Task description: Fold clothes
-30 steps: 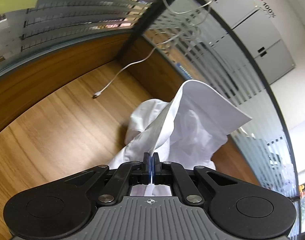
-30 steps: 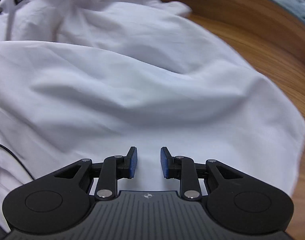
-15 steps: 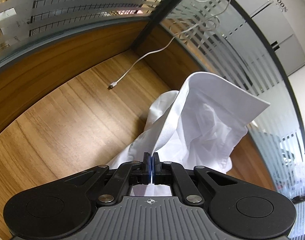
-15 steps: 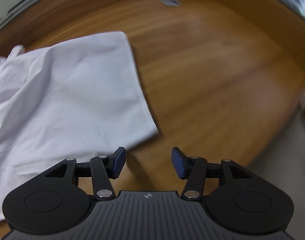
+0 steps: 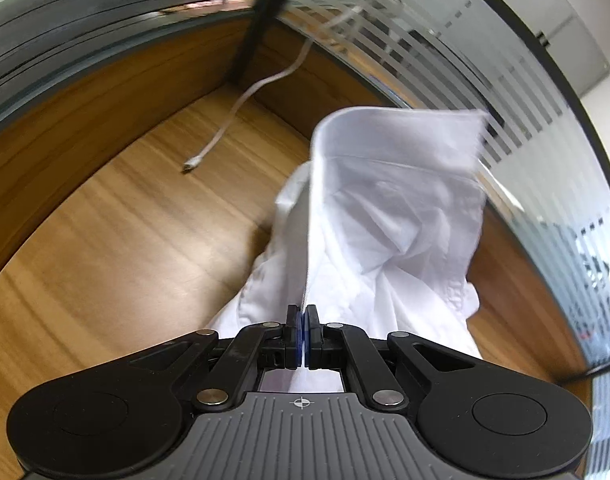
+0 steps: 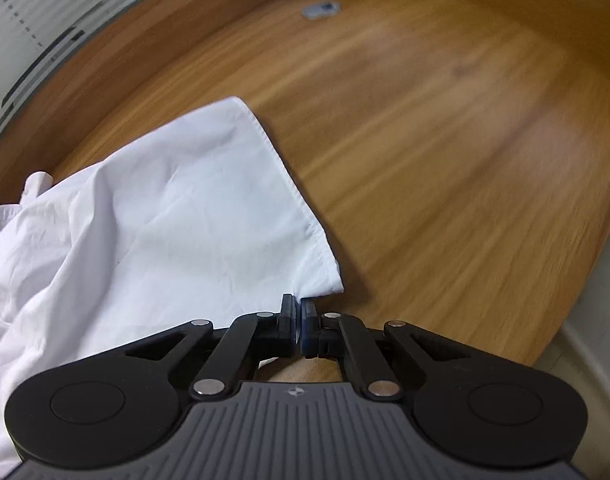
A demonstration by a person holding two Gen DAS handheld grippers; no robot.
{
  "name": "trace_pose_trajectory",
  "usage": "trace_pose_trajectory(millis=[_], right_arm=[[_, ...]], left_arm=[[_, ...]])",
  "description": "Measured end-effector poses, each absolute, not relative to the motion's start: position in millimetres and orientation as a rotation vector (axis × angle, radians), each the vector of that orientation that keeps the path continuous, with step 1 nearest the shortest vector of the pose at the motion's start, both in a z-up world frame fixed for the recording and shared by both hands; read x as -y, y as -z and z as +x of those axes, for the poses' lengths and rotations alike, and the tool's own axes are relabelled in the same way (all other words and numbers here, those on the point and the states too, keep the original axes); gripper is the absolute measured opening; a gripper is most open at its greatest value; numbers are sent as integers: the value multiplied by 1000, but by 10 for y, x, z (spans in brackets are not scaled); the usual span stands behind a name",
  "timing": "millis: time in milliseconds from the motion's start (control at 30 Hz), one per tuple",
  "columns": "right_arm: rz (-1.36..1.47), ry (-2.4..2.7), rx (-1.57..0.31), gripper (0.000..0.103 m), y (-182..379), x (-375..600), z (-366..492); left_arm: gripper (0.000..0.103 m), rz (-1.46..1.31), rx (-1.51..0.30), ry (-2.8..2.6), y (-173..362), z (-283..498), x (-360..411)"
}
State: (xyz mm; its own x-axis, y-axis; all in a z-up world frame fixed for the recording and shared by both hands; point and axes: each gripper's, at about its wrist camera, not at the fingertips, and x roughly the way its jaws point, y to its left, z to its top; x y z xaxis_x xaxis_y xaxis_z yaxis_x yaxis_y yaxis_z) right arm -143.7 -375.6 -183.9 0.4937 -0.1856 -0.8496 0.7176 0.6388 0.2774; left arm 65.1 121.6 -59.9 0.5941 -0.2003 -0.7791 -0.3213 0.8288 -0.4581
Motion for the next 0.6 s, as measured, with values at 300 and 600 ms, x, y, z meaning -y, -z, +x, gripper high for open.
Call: trace_pose_trajectory(millis=[300, 600], right_arm=[[612, 704, -883, 2, 1609, 4300, -1789], [593, 827, -897, 2, 1516, 5311, -2322]], left_arm=[[3, -534, -1027, 57, 669, 1024, -233], [3, -501, -1074, 174, 639, 1270, 877]])
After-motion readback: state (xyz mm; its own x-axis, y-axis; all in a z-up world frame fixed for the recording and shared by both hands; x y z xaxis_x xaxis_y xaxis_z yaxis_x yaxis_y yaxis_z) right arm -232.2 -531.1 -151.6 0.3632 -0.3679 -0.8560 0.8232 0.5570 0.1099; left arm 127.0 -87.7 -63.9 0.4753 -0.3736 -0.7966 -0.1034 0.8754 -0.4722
